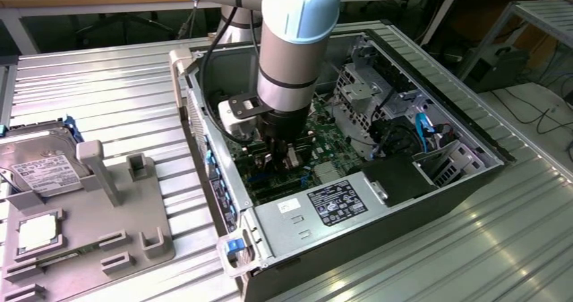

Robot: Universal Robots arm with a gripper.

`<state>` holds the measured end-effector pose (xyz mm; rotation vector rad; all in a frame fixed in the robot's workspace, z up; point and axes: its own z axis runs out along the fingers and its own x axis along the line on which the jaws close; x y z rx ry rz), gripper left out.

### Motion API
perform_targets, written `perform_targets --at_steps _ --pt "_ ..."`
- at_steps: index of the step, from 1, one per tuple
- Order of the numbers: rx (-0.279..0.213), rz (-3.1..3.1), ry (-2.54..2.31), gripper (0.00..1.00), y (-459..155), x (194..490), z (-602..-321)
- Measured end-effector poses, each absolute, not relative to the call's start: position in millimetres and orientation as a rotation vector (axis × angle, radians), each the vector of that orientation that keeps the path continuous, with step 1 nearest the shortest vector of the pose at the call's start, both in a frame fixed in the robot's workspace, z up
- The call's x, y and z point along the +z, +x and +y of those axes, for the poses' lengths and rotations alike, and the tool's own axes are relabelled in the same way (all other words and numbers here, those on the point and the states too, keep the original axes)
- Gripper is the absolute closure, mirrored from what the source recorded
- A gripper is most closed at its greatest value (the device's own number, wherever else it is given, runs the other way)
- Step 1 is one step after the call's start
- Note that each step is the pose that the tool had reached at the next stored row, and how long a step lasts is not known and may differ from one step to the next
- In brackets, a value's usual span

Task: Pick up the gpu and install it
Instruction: 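Insert the gpu into the slot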

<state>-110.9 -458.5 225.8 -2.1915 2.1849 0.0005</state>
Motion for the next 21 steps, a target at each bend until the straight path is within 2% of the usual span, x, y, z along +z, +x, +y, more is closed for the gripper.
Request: perform_targets --at_steps 8,9,10,17,21 --pt "0.003 2.183 -2.188 0.71 -111.1 226.0 -457.9" --pt "0.001 2.184 -2.189 0.71 -111.1 228.2 -458.1" --pt "0.000 2.185 -2.191 0.65 -111.1 230.7 -458.2" --pt "-0.006 2.182 -2.189 0.65 -110.9 268.5 -456.3" --pt "-0.006 2.182 -2.188 0.65 -110.9 272.3 -456.3"
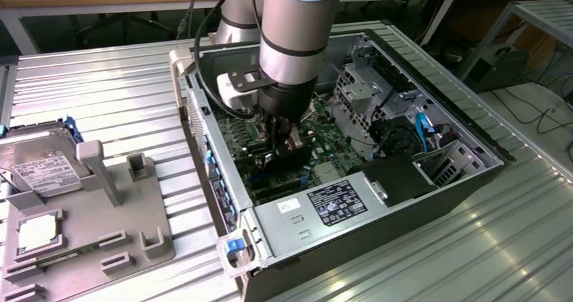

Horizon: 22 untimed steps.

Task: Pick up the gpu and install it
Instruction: 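Insert the gpu into the slot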

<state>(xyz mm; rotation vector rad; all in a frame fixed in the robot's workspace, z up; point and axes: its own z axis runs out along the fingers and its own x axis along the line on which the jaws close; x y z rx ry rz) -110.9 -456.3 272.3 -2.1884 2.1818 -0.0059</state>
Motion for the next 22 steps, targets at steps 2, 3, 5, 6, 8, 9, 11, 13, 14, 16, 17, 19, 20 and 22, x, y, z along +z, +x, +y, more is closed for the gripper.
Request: perform_targets --at_steps 2,3,5,6,8,9,11,13,14,16,17,19,20,22 --pt "-0.006 2.182 -2.189 0.74 -110.8 272.3 -456.3" --pt "-0.006 2.182 -2.189 0.74 -110.8 272.3 -456.3" --pt "-0.006 2.182 -2.189 0.87 -110.8 272.4 -456.3" --pt "-0.006 2.182 -2.189 0.87 -110.8 272.4 -456.3" --pt "-0.006 2.182 -2.189 0.87 -110.8 272.4 -456.3" --pt "-0.006 2.182 -2.189 0.87 -110.8 272.4 -456.3" --pt "-0.006 2.182 -2.189 0.87 -110.9 273.1 -456.3" --pt "-0.006 2.182 -2.189 0.87 -110.8 277.1 -456.3" --pt "-0.006 2.182 -2.189 0.87 -110.8 277.3 -456.3" --pt "-0.006 2.182 -2.188 0.87 -110.8 277.3 -456.3" --pt "-0.006 2.182 -2.188 0.87 -110.8 277.3 -456.3" --pt "-0.006 2.182 -2.189 0.87 -110.8 277.3 -456.3" --pt "-0.006 2.182 -2.189 0.87 -110.8 277.3 -456.3" --pt "-0.006 2.182 -2.189 0.90 -110.8 277.3 -456.3"
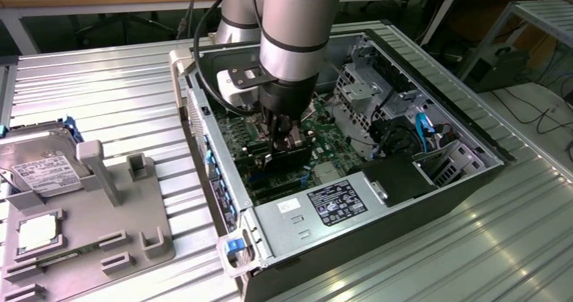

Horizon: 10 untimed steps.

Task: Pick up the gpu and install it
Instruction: 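Insert the gpu into the slot, then press down on the gpu until it lock into place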

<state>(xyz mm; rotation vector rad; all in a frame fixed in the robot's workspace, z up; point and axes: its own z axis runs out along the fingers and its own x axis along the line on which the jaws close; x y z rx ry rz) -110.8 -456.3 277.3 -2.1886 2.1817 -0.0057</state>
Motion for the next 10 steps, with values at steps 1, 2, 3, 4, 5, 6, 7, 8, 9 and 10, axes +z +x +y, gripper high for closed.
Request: perform_targets --at_steps 1,2,3,4,5,6,7,8,9,10 --pt "-0.006 2.182 -2.189 0.90 -110.8 277.3 -456.3" --pt "-0.006 2.182 -2.188 0.90 -110.8 277.3 -456.3" --pt "-0.006 2.182 -2.189 0.90 -110.8 277.4 -456.3" --pt "-0.006 2.182 -2.189 0.90 -110.8 277.3 -456.3" --pt "-0.006 2.182 -2.189 0.90 -110.8 277.3 -456.3" --pt "-0.006 2.182 -2.189 0.90 -110.8 277.3 -456.3" --pt "-0.006 2.182 -2.189 0.90 -110.8 277.3 -456.3" --pt "-0.006 2.182 -2.189 0.90 -110.8 277.3 -456.3" --pt "-0.006 2.182 -2.189 0.90 -110.8 277.3 -456.3" --pt "-0.006 2.182 -2.189 0.90 -110.8 277.3 -456.3"
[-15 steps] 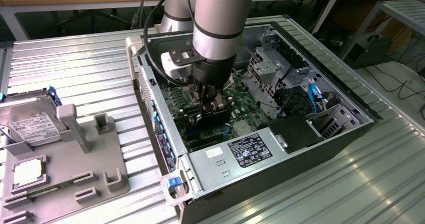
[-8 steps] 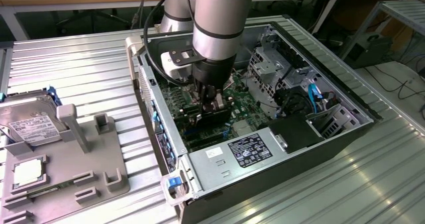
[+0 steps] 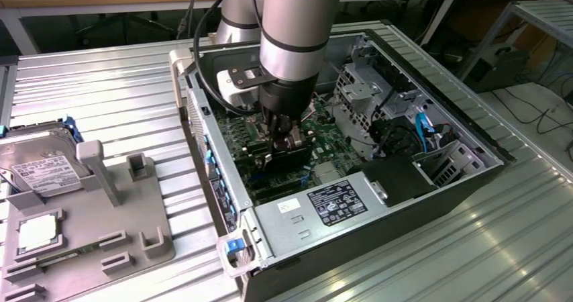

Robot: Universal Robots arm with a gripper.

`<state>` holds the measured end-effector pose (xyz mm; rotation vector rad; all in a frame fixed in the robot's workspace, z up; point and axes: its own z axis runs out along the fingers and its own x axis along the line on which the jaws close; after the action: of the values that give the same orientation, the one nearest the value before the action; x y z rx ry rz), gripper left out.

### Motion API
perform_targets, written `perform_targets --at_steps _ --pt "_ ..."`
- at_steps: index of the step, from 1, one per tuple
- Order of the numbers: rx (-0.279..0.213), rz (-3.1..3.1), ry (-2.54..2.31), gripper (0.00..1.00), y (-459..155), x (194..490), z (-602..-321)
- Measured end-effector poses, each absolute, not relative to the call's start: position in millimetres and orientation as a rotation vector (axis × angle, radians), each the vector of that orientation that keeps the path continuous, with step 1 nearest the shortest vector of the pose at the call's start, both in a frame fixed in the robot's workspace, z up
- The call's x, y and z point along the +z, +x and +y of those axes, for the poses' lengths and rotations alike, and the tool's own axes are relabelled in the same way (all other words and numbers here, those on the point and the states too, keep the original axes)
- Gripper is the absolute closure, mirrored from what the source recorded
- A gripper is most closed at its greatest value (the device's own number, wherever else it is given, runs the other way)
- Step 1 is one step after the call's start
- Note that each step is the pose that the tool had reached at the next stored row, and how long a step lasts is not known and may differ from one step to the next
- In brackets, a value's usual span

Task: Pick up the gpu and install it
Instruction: 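Press down on the gpu until it lock into place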

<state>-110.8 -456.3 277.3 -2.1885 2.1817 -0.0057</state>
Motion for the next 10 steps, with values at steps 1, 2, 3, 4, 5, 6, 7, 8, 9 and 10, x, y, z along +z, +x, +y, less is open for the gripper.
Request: perform_targets --at_steps 1,2,3,4,5,6,7,8,9,10 --pt "-0.006 2.182 -2.189 0.90 -110.8 277.3 -456.3" --pt "-0.006 2.182 -2.189 0.90 -111.4 277.4 -456.3" --pt "-0.006 2.182 -2.189 0.90 -112.8 277.4 -456.3" --pt "-0.006 2.182 -2.189 0.90 -114.7 277.4 -456.3" --pt "-0.006 2.182 -2.189 0.90 -117.0 277.4 -456.3" --pt "-0.006 2.182 -2.189 0.90 -118.6 277.4 -456.3" --pt "-0.006 2.182 -2.188 0.90 -121.4 277.3 -456.3" --pt "-0.006 2.182 -2.188 0.90 -125.7 277.3 -456.3" --pt "-0.006 2.182 -2.188 0.90 -129.3 277.4 -456.3" --pt "-0.006 2.182 -2.188 0.90 -131.8 277.2 -456.3"
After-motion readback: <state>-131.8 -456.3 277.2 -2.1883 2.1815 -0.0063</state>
